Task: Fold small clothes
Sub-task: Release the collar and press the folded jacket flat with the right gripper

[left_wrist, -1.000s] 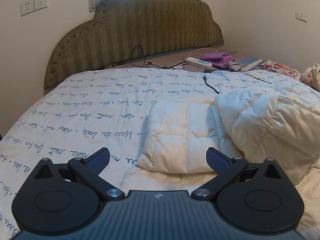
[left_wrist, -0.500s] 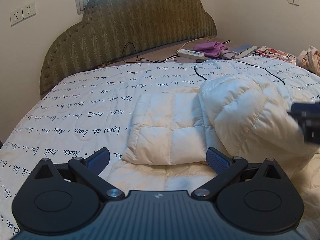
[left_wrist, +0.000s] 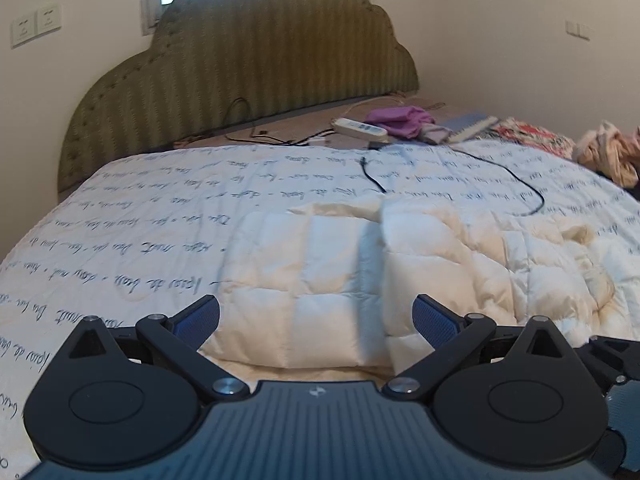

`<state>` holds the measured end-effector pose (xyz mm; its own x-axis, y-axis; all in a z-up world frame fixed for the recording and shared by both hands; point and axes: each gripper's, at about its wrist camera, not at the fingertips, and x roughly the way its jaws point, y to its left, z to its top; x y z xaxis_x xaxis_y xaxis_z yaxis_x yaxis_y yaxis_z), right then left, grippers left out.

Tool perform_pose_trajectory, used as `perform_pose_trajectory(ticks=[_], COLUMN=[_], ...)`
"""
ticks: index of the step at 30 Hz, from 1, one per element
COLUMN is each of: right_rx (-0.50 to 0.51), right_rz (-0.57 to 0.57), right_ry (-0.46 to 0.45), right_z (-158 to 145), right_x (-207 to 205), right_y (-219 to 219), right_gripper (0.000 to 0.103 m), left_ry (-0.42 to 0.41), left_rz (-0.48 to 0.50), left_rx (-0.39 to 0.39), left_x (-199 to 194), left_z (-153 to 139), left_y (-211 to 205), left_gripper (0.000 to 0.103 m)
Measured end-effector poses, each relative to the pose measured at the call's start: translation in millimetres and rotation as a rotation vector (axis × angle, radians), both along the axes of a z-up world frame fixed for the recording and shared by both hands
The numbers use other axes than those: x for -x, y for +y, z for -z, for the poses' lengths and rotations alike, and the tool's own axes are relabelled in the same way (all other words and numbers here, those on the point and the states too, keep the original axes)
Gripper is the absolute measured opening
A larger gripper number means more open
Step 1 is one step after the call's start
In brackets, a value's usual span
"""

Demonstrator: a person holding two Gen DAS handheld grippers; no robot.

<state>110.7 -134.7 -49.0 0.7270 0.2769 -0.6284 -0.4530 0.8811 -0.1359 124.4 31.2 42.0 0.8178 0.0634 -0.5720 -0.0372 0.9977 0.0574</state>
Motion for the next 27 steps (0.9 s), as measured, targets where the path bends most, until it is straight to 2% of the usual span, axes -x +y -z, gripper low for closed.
perform_pose_trajectory(ticks=[3, 7, 12, 19, 27], right_rx=[0.014, 0.020, 0.026, 0.012, 0.000], right_rz=[0.000, 0.001, 0.005, 0.008, 0.013], right_ry=[-0.019, -0.058, -0.094, -0.100, -0.097], right_z=[6, 14, 20, 21, 20], right_x=[3, 9, 17, 21, 19], right_y=[2, 2, 5, 2, -4], right_gripper=[0.053, 0.054, 0.054, 0.055, 0.056], left_ry=[0.032, 0.066, 0.101, 0.118, 0.096], left_rz=[0.014, 0.014, -0.004, -0.008, -0.003], left_rx=[-0.061, -0.097, -0.083, -0.087, -0.060], left_x=[-7, -10, -13, -12, -9], left_z=[15, 35, 54, 72, 83], left_y=[-17, -26, -22, -18, -13], left_gripper=[0.103, 0.103, 0.103, 0.103, 0.103])
